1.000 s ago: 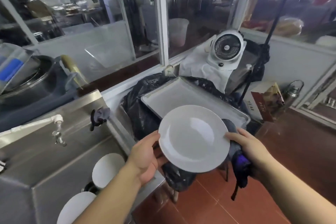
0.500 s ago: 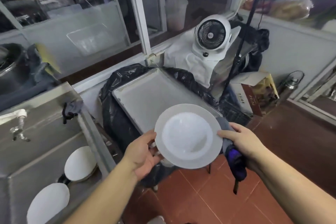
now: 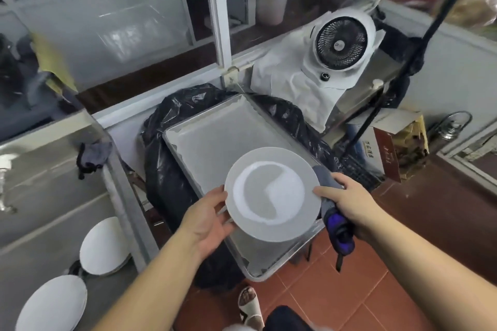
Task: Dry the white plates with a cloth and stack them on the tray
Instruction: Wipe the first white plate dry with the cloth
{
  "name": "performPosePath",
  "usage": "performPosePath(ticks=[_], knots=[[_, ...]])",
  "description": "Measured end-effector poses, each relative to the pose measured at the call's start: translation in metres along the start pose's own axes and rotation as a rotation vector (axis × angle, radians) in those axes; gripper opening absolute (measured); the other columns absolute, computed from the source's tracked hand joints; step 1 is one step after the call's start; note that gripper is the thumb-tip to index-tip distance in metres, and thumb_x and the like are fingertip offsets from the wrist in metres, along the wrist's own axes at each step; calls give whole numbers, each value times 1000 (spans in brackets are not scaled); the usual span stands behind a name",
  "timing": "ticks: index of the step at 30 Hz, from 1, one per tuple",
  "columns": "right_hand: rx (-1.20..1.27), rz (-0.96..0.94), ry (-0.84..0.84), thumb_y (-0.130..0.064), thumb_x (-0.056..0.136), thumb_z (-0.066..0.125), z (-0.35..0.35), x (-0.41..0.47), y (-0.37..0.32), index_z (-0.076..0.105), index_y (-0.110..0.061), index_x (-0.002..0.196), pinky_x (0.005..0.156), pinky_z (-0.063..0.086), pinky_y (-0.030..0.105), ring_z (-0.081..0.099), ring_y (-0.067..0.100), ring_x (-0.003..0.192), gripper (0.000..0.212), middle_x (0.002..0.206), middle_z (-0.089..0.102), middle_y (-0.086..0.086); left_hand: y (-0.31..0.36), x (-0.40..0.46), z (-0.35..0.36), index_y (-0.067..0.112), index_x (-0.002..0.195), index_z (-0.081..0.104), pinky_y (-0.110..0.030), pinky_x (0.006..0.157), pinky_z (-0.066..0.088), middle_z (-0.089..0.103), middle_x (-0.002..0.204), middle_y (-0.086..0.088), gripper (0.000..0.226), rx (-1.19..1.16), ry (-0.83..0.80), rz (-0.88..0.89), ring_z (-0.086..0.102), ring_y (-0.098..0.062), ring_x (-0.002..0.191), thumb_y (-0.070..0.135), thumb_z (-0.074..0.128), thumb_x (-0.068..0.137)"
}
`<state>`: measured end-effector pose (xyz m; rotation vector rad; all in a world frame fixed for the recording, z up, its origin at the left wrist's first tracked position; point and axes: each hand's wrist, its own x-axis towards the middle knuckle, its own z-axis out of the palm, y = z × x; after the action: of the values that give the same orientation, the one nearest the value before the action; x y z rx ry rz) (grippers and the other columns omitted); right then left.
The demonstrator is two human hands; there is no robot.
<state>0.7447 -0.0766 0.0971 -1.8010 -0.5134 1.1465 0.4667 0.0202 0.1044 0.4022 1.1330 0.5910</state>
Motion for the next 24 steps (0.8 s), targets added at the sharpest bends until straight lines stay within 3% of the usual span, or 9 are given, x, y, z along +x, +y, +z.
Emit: performPosePath(ticks=[6,10,14,21,24], knots=[[-109,21,-66,-8,79,84,30,54,-21,75,-19,94,72,64,54,74,36,76,20,92,77,18,21,35,-11,14,117,73,-41,71,63,80,98,-7,23,17,90,11,73,-25,92,8,60,99],[-183,34,-126,-5,81,82,49,97,-31,74,-19,89,68,62,43,71,24,69,17,85,76,12,29,65,-16,18,119,76,-43,93,61,80,107,-6,30,89,174,19,72,-23,97,6,59,98],[-256,52,-220,-4,83,81,67,145,-44,75,-17,93,57,55,29,69,15,60,18,79,75,6,37,95,-17,15,118,73,-36,84,61,80,107,-8,26,110,264,15,72,-23,98,4,56,101],[-414,23,-299,-4,84,79,99,237,-56,71,-14,98,58,54,27,62,18,62,19,81,69,7,39,169,-13,8,111,76,-43,89,63,80,103,-11,27,11,522,20,77,-27,91,-5,60,93],[-498,-9,-296,-19,78,81,110,268,-51,71,-26,97,74,56,35,67,25,78,23,94,73,9,36,200,-5,14,100,77,-47,89,63,79,101,-12,27,-27,619,29,76,-32,97,-5,61,89]])
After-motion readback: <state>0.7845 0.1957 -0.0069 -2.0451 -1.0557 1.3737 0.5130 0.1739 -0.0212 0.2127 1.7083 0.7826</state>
